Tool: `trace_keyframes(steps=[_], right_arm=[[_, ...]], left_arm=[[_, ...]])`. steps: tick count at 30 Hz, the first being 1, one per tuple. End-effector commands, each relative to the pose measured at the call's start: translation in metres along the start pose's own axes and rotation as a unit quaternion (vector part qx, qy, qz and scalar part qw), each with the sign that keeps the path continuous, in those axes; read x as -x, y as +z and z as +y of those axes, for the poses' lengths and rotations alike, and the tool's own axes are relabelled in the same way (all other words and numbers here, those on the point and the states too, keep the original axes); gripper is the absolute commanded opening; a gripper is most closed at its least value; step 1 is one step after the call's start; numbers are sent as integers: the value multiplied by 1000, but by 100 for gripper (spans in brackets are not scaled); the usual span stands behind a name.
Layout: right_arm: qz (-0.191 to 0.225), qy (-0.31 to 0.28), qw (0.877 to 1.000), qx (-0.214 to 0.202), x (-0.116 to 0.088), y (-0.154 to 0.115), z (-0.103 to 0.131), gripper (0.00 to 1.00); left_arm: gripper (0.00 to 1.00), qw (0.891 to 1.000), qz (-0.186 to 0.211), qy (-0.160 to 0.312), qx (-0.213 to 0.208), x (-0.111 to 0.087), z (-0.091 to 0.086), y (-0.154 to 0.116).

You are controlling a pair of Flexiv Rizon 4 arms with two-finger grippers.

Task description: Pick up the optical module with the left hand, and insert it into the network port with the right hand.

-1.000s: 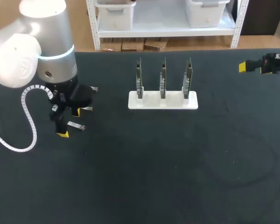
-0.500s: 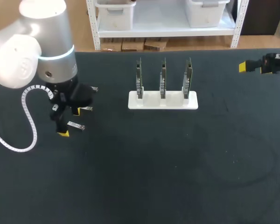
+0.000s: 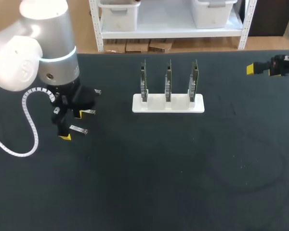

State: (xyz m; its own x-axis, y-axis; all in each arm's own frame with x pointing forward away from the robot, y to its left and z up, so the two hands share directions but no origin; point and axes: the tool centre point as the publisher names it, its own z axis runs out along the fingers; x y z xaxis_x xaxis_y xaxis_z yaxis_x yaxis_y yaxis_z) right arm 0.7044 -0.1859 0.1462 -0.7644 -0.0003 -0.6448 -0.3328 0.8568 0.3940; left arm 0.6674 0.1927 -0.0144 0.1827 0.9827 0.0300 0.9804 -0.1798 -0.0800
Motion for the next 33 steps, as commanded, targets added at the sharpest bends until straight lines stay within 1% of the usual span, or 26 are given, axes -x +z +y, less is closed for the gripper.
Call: trace_keyframes(steps=[1,2,4,5,6,7,8,17,23,27,33], right_arm=[[0,0,1000,-1,0,-1,1,100],[0,0,1000,-1,0,-1,1,100],[0,0,1000,-1,0,-1,1,100],[0,0,1000,-1,0,-1,1,100],[0,0,1000,-1,0,-1,1,100],[0,0,1000,-1,0,-1,1,100],[0,0,1000,-1,0,-1,1,100],[0,0,1000,-1,0,-1,1,100],[0,0,1000,-1,0,-1,1,100],[0,0,1000,-1,0,-1,1,100],[0,0,1000,-1,0,-1,1,100]], left_arm=[[97,1000,1,1,-2,-1,1,1],[97,1000,2,4,-2,0,1,2],[73,1000,2,5,-3,0,2,4],[59,1000,1,11,-4,0,2,5],[30,1000,0,12,-5,0,2,5],[8,1000,4,11,-6,0,2,7],[0,1000,4,11,-6,-1,3,8],[0,1000,12,3,-16,-8,5,21],[0,1000,10,-1,-20,-9,3,22],[0,1000,0,2,-10,-2,-6,5],[0,1000,-5,-3,20,9,-14,-28]])
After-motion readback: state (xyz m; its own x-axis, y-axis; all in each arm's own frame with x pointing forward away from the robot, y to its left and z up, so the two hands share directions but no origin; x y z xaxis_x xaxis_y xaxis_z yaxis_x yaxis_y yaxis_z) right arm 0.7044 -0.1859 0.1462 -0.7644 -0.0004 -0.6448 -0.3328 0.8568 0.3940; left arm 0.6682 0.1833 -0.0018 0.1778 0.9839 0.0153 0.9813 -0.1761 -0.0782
